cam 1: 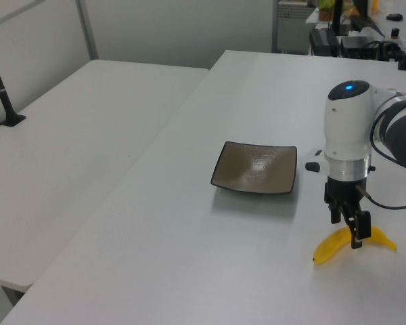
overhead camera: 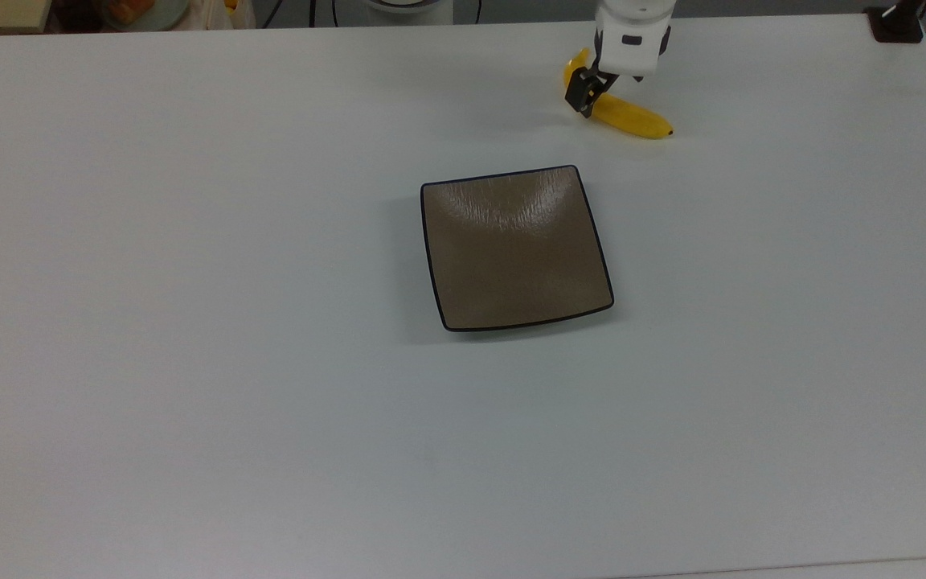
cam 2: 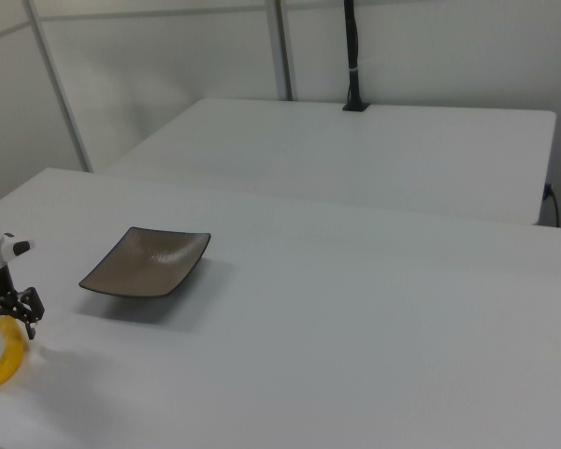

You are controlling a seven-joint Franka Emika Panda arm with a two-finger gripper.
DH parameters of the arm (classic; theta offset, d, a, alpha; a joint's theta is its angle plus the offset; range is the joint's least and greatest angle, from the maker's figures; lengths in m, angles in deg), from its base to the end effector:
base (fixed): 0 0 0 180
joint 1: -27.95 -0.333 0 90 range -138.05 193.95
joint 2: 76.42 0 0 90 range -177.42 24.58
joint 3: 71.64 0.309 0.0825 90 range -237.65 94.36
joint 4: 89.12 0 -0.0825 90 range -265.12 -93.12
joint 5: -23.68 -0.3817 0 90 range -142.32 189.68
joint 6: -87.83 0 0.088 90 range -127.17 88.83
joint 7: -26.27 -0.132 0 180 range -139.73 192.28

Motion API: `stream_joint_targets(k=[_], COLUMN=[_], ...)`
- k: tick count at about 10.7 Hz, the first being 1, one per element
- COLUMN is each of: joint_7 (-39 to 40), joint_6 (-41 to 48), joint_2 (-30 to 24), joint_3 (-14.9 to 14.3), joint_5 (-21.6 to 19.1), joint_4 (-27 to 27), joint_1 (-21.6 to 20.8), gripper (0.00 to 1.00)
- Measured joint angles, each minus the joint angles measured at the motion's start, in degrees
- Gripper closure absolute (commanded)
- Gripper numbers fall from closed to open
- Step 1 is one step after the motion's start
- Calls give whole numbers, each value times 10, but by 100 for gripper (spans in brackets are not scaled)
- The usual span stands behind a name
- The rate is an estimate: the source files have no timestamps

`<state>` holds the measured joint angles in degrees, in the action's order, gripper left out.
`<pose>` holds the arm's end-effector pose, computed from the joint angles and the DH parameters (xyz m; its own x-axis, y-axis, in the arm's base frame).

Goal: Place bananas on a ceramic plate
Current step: 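Lower the open gripper over the banana's middle and close on it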

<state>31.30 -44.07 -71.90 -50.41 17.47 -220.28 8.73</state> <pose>0.3862 0.3360 0.2846 0.7495 0.6597 -0.0560 0.6521 -0.7502 -0.1097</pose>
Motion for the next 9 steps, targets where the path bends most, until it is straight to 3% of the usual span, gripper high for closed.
stream_joint_targets(k=[5, 8, 9], joint_7=[0, 0, 0], joint_6=[-5, -5, -5], joint_2=[5, 5, 5], joint_3=[0, 0, 0], joint_5=[4, 4, 6], joint_4=[-5, -5, -5], joint_1=[0, 0, 0], gripper=[36, 73, 91])
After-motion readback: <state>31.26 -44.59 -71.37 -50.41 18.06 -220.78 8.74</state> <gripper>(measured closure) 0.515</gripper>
